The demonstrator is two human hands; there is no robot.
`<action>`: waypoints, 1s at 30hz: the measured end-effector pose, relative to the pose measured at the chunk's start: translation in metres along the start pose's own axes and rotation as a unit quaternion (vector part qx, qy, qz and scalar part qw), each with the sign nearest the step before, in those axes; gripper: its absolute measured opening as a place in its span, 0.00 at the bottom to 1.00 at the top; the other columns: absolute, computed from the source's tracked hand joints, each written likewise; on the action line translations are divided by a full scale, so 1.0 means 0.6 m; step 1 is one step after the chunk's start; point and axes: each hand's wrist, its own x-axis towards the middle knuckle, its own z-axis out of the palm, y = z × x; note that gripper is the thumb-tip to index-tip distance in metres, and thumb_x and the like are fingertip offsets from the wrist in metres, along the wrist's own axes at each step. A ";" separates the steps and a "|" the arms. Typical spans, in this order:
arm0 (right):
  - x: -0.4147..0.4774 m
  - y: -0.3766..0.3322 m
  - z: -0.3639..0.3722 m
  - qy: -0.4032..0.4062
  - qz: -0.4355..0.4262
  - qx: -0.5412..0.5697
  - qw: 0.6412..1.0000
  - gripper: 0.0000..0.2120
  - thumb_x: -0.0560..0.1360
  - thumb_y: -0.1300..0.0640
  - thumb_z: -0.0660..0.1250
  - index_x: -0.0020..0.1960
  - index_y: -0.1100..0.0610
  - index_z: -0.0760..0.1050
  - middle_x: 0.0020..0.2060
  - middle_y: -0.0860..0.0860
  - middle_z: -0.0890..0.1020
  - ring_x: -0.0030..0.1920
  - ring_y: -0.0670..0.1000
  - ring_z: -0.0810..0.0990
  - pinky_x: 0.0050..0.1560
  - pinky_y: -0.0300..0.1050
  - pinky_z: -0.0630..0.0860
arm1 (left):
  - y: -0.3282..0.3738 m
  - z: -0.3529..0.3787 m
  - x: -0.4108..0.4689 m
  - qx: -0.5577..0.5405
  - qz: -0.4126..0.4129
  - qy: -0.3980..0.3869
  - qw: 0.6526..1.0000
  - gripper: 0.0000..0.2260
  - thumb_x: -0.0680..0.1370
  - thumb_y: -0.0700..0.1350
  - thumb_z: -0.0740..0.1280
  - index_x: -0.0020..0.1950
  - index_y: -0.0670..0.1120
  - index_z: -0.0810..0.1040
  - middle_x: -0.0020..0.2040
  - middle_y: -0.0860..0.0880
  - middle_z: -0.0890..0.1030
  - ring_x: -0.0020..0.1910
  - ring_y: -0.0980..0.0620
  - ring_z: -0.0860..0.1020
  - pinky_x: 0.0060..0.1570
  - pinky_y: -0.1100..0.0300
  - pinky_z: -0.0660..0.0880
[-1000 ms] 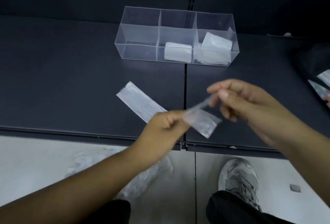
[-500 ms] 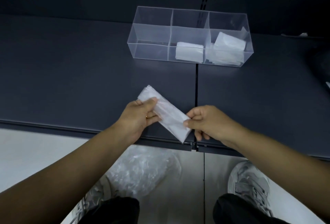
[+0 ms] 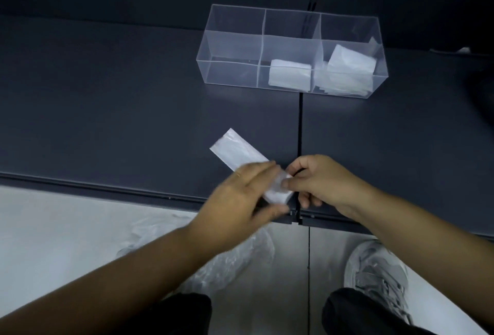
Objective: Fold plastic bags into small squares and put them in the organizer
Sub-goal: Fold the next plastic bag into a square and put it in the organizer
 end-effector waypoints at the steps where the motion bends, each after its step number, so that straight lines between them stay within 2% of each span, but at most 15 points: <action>1: -0.003 -0.003 -0.001 -0.005 0.010 0.008 1.000 0.04 0.74 0.62 0.70 0.48 0.60 0.76 0.28 0.50 0.80 0.22 0.46 0.74 0.21 0.36 0.64 | 0.005 0.010 -0.008 0.001 0.003 -0.045 0.999 0.32 0.75 0.61 0.63 0.73 0.43 0.67 0.71 0.47 0.70 0.70 0.58 0.62 0.69 0.73 0.51; 3: -0.012 -0.011 -0.006 -0.026 0.041 0.070 0.996 0.04 0.76 0.59 0.68 0.49 0.59 0.76 0.32 0.52 0.80 0.24 0.45 0.74 0.22 0.35 0.66 | 0.002 0.023 -0.016 0.009 0.006 -0.063 0.998 0.37 0.73 0.62 0.66 0.75 0.43 0.62 0.75 0.48 0.65 0.73 0.60 0.56 0.71 0.72 0.46; 4: -0.018 -0.017 -0.010 -0.044 0.055 0.117 0.991 0.04 0.77 0.58 0.67 0.49 0.59 0.76 0.36 0.54 0.80 0.24 0.46 0.75 0.22 0.35 0.67 | 0.000 0.025 -0.016 0.009 0.002 -0.049 0.999 0.36 0.73 0.59 0.69 0.75 0.42 0.63 0.74 0.47 0.66 0.72 0.59 0.58 0.71 0.71 0.48; 6: -0.034 -0.033 -0.019 -0.084 0.068 0.200 0.974 0.04 0.77 0.58 0.65 0.49 0.58 0.75 0.40 0.57 0.82 0.25 0.47 0.77 0.22 0.36 0.69 | -0.002 0.024 -0.011 -0.015 -0.013 0.006 1.000 0.28 0.74 0.50 0.71 0.71 0.42 0.70 0.69 0.47 0.74 0.68 0.55 0.69 0.69 0.67 0.61; 8: -0.045 -0.049 -0.032 -0.106 0.057 0.239 0.964 0.07 0.76 0.58 0.66 0.52 0.59 0.73 0.42 0.57 0.85 0.26 0.48 0.79 0.23 0.36 0.71 | -0.006 0.017 -0.002 -0.053 -0.039 0.046 0.997 0.19 0.78 0.47 0.67 0.68 0.45 0.74 0.60 0.47 0.81 0.57 0.54 0.78 0.59 0.70 0.69; 10: -0.044 -0.055 -0.046 -0.066 0.009 0.193 0.979 0.12 0.75 0.58 0.67 0.58 0.58 0.72 0.45 0.55 0.86 0.27 0.48 0.79 0.23 0.37 0.72 | -0.011 0.005 0.006 -0.105 -0.075 0.036 0.991 0.16 0.81 0.49 0.61 0.67 0.50 0.76 0.51 0.49 0.84 0.47 0.55 0.80 0.49 0.71 0.73; 12: -0.034 -0.053 -0.055 0.007 -0.073 0.092 0.993 0.18 0.74 0.60 0.70 0.62 0.53 0.71 0.50 0.50 0.85 0.28 0.46 0.78 0.27 0.36 0.72 | -0.019 -0.010 0.016 -0.178 -0.111 0.020 0.978 0.14 0.81 0.51 0.59 0.63 0.52 0.78 0.44 0.52 0.84 0.44 0.54 0.81 0.46 0.65 0.75; 13: -0.027 -0.052 -0.055 0.016 -0.110 0.062 0.992 0.20 0.74 0.62 0.70 0.63 0.52 0.71 0.53 0.48 0.83 0.29 0.46 0.77 0.29 0.36 0.72 | -0.023 -0.016 0.023 -0.219 -0.129 0.021 0.967 0.12 0.81 0.50 0.60 0.60 0.52 0.80 0.43 0.53 0.83 0.44 0.56 0.81 0.46 0.63 0.75; 15: -0.009 -0.045 -0.042 -0.038 -0.139 0.048 0.988 0.23 0.72 0.66 0.71 0.64 0.52 0.71 0.56 0.47 0.82 0.30 0.45 0.75 0.32 0.37 0.73 | -0.030 -0.027 0.039 -0.305 -0.174 0.016 0.936 0.10 0.81 0.48 0.60 0.55 0.52 0.80 0.48 0.55 0.83 0.47 0.62 0.80 0.51 0.64 0.74; 17: 0.011 -0.037 -0.020 -0.075 -0.127 0.033 0.988 0.21 0.72 0.67 0.71 0.62 0.54 0.73 0.54 0.49 0.82 0.29 0.46 0.74 0.32 0.38 0.74 | -0.036 -0.033 0.052 -0.384 -0.220 0.002 0.897 0.11 0.82 0.47 0.59 0.57 0.52 0.80 0.53 0.53 0.83 0.54 0.57 0.81 0.55 0.61 0.75; 19: 0.029 -0.031 -0.002 -0.044 -0.120 0.009 0.992 0.14 0.72 0.66 0.72 0.56 0.56 0.77 0.48 0.50 0.84 0.27 0.46 0.74 0.29 0.38 0.73 | -0.040 -0.036 0.061 -0.433 -0.258 -0.001 0.863 0.10 0.82 0.48 0.59 0.57 0.54 0.79 0.51 0.52 0.84 0.53 0.53 0.82 0.50 0.61 0.79; 22: 0.045 -0.027 0.012 0.026 -0.122 -0.001 0.992 0.03 0.73 0.62 0.72 0.43 0.56 0.79 0.32 0.47 0.83 0.23 0.44 0.74 0.22 0.37 0.70 | -0.041 -0.036 0.065 -0.465 -0.285 -0.002 0.838 0.10 0.82 0.49 0.58 0.59 0.57 0.77 0.49 0.54 0.84 0.48 0.57 0.83 0.40 0.65 0.78; 26: 0.057 -0.030 0.019 0.064 -0.100 -0.016 0.993 0.06 0.73 0.60 0.72 0.38 0.56 0.78 0.25 0.48 0.80 0.21 0.44 0.74 0.19 0.35 0.65 | -0.043 -0.036 0.070 -0.487 -0.363 0.031 0.794 0.16 0.82 0.51 0.60 0.69 0.52 0.70 0.55 0.47 0.81 0.43 0.53 0.84 0.37 0.60 0.80; 28: 0.064 -0.035 0.019 0.070 -0.083 -0.024 0.994 0.06 0.73 0.60 0.72 0.37 0.56 0.78 0.25 0.49 0.81 0.21 0.45 0.76 0.19 0.34 0.65 | -0.045 -0.039 0.069 -0.414 -0.384 0.081 0.821 0.20 0.81 0.51 0.62 0.71 0.48 0.66 0.47 0.45 0.82 0.36 0.52 0.83 0.33 0.61 0.79; 30: 0.071 -0.041 0.019 0.072 -0.070 -0.037 0.994 0.07 0.72 0.59 0.73 0.36 0.55 0.78 0.27 0.52 0.81 0.21 0.45 0.77 0.19 0.34 0.64 | -0.047 -0.040 0.060 -0.254 -0.337 0.146 0.895 0.19 0.80 0.49 0.63 0.69 0.47 0.66 0.38 0.48 0.80 0.32 0.53 0.81 0.32 0.61 0.78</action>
